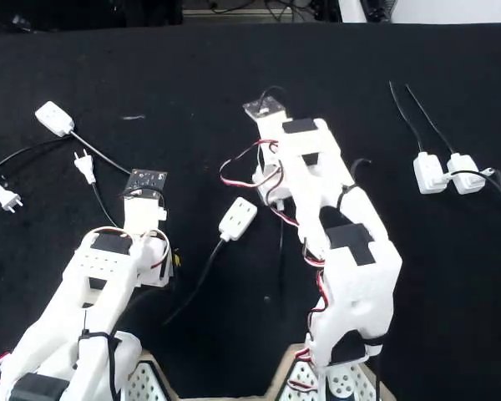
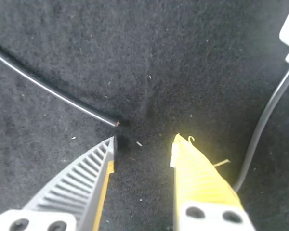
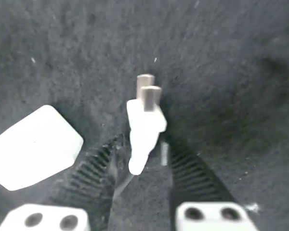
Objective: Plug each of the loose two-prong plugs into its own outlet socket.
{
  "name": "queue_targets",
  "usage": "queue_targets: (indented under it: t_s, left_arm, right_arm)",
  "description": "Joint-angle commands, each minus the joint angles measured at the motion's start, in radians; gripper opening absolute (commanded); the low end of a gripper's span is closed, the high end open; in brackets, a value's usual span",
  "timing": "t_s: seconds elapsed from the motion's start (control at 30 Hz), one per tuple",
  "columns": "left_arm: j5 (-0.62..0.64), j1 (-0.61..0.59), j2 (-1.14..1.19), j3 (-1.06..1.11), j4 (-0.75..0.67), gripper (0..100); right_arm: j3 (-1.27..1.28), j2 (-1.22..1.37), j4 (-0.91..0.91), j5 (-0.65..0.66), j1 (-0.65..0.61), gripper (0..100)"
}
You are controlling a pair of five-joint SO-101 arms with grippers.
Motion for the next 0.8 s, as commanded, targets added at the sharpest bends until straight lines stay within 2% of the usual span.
queue_targets:
  t_s: [0.0,0.2,0.3,0.43,0.63,0.77]
  left_arm:
    - [0.002,-0.007,-0.026,-0.007,-0.003,20]
    - [0.002,-0.007,-0.026,-0.007,-0.003,20]
    - [0.002,-0.007,-0.026,-0.007,-0.003,20]
    - [0.002,-0.007,-0.026,-0.007,-0.003,20]
    - [0.005,-0.008,-0.026,-0.015,-0.003,20]
    - [0.008,-0.033,-0.026,-0.077,0.054,20]
  right_arm:
    - [0.016,-0.070,0.000,0.011,0.023,10.8]
    - [0.016,-0.070,-0.028,0.011,0.035,7.5]
    - [0.016,-0.071,-0.035,0.011,0.034,0.8]
    - [0.013,-0.088,-0.020,0.011,0.032,1.1]
    - [0.065,-0.407,0.074,0.011,0.000,1.1]
    - [0.226,-0.671,0.018,0.011,-0.071,1.1]
